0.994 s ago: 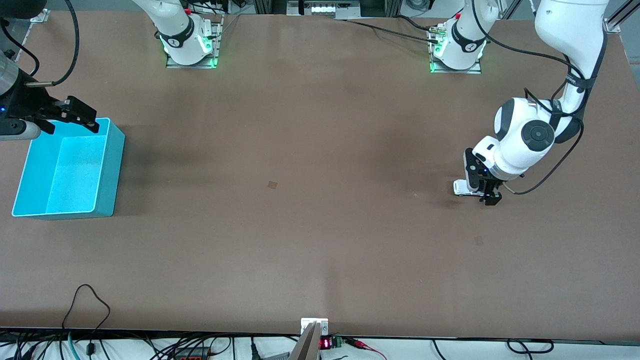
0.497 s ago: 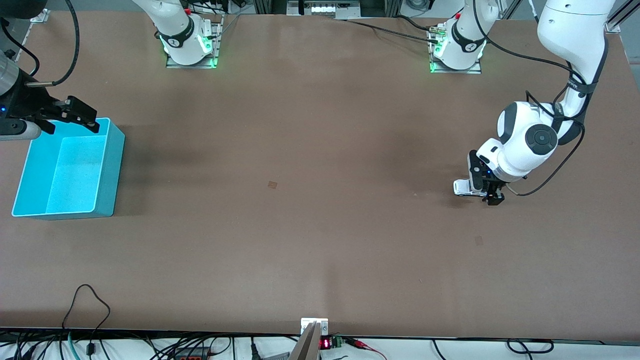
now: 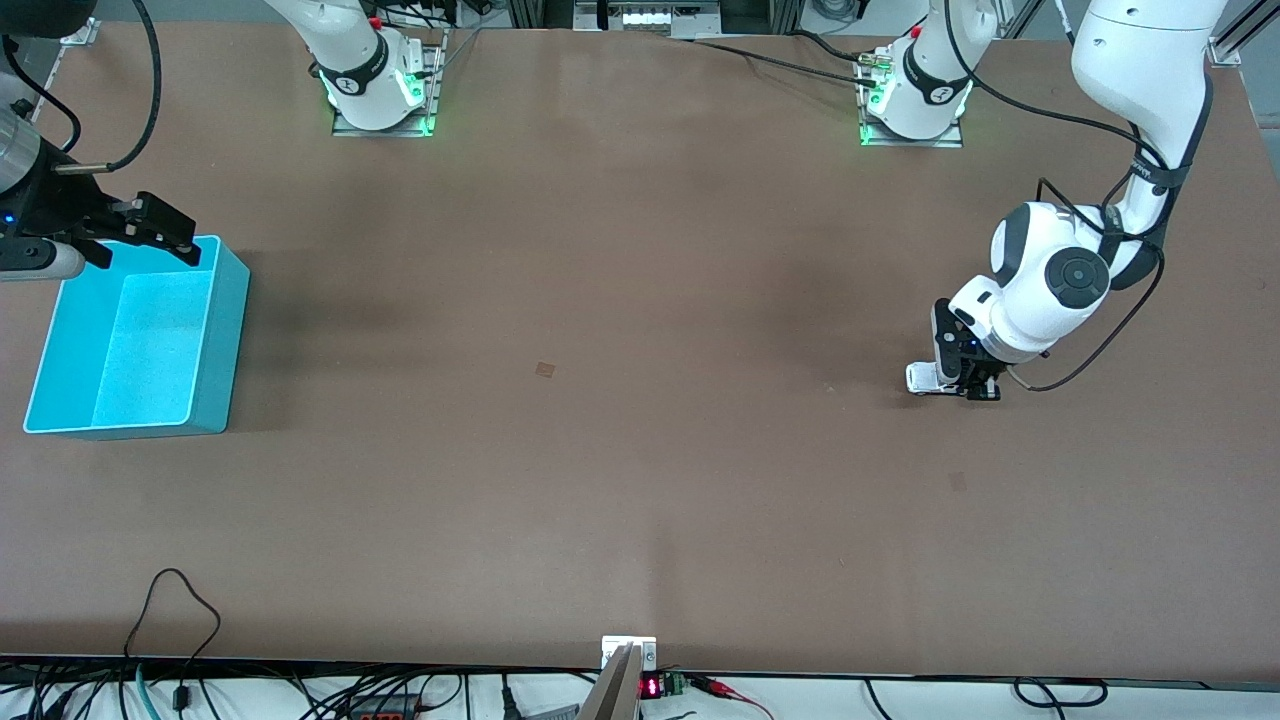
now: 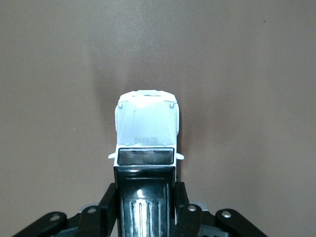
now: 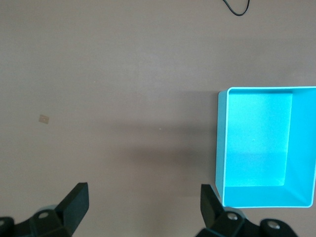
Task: Wind and store white jeep toy
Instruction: 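Close the left gripper on the white toy jeep's roof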
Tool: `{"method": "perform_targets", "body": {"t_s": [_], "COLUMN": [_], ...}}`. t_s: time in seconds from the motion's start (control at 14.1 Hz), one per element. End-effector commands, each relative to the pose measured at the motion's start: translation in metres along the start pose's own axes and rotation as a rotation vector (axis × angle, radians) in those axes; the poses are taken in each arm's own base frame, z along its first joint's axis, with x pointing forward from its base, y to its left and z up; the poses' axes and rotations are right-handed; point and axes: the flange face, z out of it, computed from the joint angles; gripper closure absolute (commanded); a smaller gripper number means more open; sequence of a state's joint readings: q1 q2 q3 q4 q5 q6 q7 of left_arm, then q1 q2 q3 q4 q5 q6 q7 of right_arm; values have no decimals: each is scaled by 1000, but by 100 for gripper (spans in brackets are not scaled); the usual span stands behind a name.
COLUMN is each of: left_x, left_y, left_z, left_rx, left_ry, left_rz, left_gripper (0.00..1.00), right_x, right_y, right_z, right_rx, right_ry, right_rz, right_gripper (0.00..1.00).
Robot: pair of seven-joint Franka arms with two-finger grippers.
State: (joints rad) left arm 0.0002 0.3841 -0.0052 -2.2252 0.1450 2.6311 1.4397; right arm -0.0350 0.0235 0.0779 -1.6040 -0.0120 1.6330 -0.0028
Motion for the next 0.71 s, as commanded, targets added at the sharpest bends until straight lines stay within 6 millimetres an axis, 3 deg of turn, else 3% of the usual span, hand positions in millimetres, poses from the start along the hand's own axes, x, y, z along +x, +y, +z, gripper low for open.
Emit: {"method": "perform_targets", "body": {"t_s": [0.0,0.35,0.64], "left_x": [-4,-5,-26], "left_y": [2,6,7], "left_z": [4,16,30], "left_rx": [-2,-28,-60], "left_ry": [-4,-4,-5], "left_rz": [-3,-5,-31], "left_gripper": [79,79,78], "right_x": [2,2,2], "right_y": [-5,-6,-6], "right_z": [-1,-1,0], "right_rx": [14,14,15], "right_ry": [-10,-10,-12], "right_rz": [-12,-12,-12], "right_gripper": [0,0,0]}}
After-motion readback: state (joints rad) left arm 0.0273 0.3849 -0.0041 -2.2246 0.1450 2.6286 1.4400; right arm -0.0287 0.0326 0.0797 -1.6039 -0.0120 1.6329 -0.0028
